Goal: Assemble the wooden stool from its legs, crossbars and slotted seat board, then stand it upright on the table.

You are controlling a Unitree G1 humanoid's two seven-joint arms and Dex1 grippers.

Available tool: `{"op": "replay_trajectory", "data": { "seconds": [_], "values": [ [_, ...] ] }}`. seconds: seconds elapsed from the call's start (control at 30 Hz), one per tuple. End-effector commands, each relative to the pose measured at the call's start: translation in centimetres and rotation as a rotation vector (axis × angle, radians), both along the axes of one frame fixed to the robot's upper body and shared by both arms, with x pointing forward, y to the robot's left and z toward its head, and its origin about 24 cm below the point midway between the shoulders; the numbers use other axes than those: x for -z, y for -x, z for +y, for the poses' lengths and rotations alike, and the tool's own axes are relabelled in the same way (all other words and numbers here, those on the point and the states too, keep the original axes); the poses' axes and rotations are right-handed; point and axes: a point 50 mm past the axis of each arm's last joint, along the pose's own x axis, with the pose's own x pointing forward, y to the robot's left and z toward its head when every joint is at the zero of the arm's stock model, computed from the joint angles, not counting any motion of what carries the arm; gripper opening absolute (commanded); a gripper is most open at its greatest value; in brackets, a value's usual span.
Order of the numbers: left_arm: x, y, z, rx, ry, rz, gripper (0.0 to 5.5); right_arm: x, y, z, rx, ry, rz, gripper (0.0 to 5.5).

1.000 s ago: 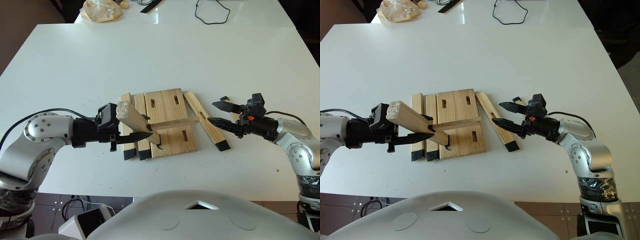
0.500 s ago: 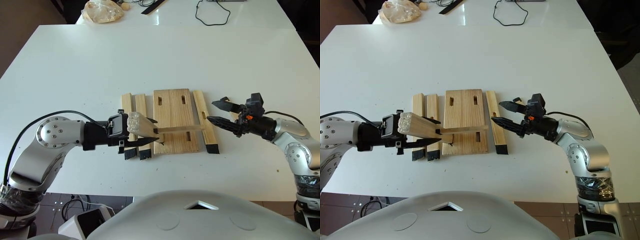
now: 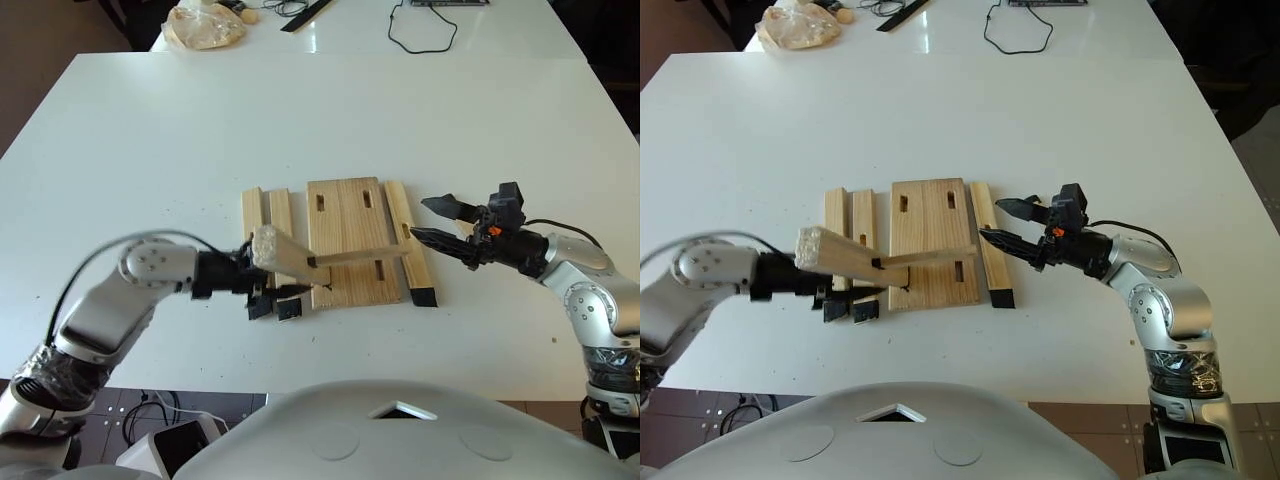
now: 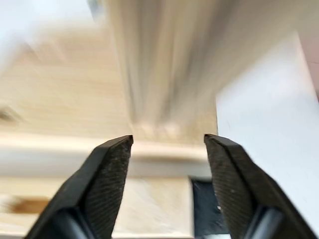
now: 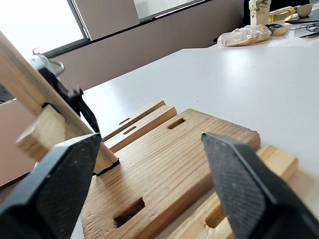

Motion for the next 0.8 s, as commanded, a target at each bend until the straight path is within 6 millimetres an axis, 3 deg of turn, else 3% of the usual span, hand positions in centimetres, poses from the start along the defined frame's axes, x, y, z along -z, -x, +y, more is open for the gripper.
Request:
{"op": "replay_trajectory", "data": {
  "seconds": [0.03, 0.2, 0.37, 0.5, 0.63, 0.8],
  "values": [
    [-0.1, -0.6, 0.4, -0.011, -0.057, -0.029, 3.36, -0.1, -0.4, 0.2, 0.006, 0.008, -0.017, 3.71],
    [0.1, -0.5, 1.4, -0.047, -0.096, -0.054, 4.11, -0.2, -0.7, 0.1, 0.012, 0.009, -0.028, 3.71],
    [0.5, -0.2, 1.3, -0.022, -0.12, -0.087, 4.11, 0.0, -0.8, 0.2, 0.035, 0.021, -0.037, 3.71],
    [-0.6, 0.0, 1.3, -0.032, -0.086, -0.123, 4.11, -0.2, -1.0, 0.4, 0.045, 0.028, -0.05, 3.71],
    [-2.9, 0.0, 2.4, -0.181, -0.048, -0.182, 4.11, 0.1, -0.5, 0.1, 0.068, 0.036, -0.047, 3.71],
    [-3.2, 1.0, 4.4, -0.296, -0.125, -0.172, 4.11, 0.7, 0.5, -0.1, 0.115, 0.046, -0.039, 3.71]
  ]
}}
